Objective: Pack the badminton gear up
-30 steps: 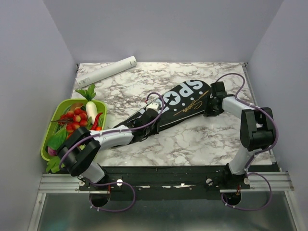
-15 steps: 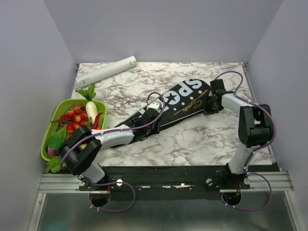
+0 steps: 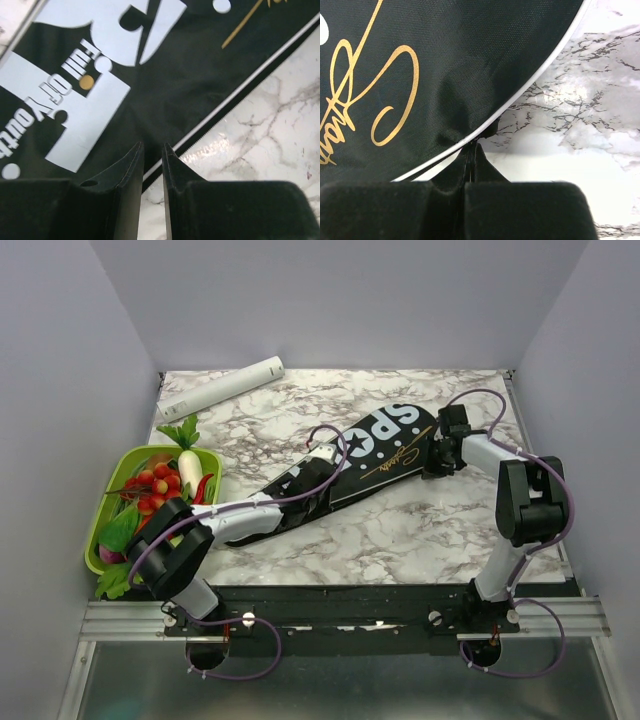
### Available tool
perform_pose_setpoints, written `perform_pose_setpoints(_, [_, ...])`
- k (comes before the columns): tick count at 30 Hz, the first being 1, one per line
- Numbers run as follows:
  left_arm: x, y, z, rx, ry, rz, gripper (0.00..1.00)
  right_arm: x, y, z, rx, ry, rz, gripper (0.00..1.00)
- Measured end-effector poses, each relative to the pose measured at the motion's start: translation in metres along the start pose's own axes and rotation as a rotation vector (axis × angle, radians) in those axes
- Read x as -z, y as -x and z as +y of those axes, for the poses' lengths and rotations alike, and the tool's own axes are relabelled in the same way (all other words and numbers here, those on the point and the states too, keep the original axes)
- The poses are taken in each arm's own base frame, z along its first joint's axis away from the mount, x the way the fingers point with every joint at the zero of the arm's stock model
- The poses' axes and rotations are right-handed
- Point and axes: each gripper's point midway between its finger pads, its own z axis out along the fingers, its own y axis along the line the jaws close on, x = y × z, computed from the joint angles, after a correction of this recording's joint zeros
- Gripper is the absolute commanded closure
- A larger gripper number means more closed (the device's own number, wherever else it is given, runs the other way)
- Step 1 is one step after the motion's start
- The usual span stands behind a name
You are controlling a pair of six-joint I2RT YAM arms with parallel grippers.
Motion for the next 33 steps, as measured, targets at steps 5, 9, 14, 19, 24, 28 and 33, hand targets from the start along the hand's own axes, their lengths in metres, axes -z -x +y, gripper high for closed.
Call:
perform_pose_setpoints(5, [-0.004,0.024,0.019,0.005,0.091,-0.052,0.73,0.000,0.000,0.001,0.001,0.011,-0.001,0.99])
perform_pose_setpoints(9, [-0.023,0.024,0.040,0.002,0.173,-0.033,0.76,0.000,-0.001,0.003,0.003,0.019,0.002,0.99])
perform_pose_setpoints(14, [-0.039,0.017,0.045,-0.013,0.187,-0.006,0.80,0.000,-0.008,0.019,0.060,0.031,0.009,0.99])
perform_pose_setpoints(19, [-0.053,0.007,0.043,-0.013,0.162,0.021,0.80,0.002,-0.016,0.041,0.149,0.011,-0.006,0.99])
perform_pose_setpoints(24, [-0.056,0.009,0.042,0.000,0.138,0.021,0.81,0.007,-0.028,0.071,0.247,0.003,-0.021,0.99])
perform_pose_setpoints(28, [-0.057,0.010,0.045,0.008,0.133,0.021,0.82,0.012,-0.041,0.104,0.340,0.007,-0.026,0.99])
perform_pose_setpoints(33, [-0.060,0.013,0.037,0.021,0.085,0.005,0.82,0.019,-0.108,0.214,0.459,0.316,0.088,0.99])
